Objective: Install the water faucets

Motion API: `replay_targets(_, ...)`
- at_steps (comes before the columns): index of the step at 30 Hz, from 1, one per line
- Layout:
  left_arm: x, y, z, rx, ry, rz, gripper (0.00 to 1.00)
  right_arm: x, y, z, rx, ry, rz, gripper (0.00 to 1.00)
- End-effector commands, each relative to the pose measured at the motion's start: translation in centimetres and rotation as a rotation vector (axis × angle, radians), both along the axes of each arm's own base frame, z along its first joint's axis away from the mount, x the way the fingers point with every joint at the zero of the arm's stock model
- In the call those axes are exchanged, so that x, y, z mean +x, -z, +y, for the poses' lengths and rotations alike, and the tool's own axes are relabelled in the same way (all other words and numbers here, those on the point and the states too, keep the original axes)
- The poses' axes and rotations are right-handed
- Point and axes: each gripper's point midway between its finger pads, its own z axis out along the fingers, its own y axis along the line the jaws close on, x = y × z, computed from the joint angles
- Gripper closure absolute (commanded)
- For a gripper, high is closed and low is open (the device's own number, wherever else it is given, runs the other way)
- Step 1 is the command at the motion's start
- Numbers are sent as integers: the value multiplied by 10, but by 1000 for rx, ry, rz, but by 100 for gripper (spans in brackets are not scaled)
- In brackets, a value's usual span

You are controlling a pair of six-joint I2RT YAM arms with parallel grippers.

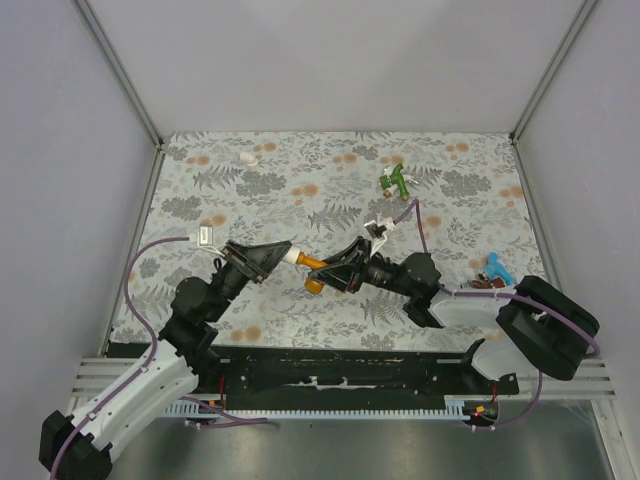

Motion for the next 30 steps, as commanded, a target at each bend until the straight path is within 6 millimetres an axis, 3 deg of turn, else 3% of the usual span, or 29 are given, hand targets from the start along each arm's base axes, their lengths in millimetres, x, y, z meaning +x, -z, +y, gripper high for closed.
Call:
replay_targets(1, -19, -49, 6, 27, -11, -351, 98, 16, -24, -1, 175, 43, 290, 100)
replay_targets(6, -42, -77, 2, 132, 18, -640, 98, 21, -24, 2, 279, 9, 518, 100)
replay_targets(12, -51, -99, -3, 222, 30, -793, 98, 24, -32, 7, 353, -43, 609, 93)
replay_targets(13, -50, -99, -3, 237, 24, -797, 98, 23, -33, 7, 353, -41, 597, 89)
replay_targets(20, -20, -85, 18, 252, -125, -607, 98, 25, -41, -7, 337, 7, 455, 32)
replay_targets(22, -10, -79, 26, 230, -174, -518, 98, 25, -40, -10, 326, 24, 419, 2)
replay_targets(30, 14, -65, 43, 218, -287, -299, 98, 21, -30, -5, 264, 20, 326, 2)
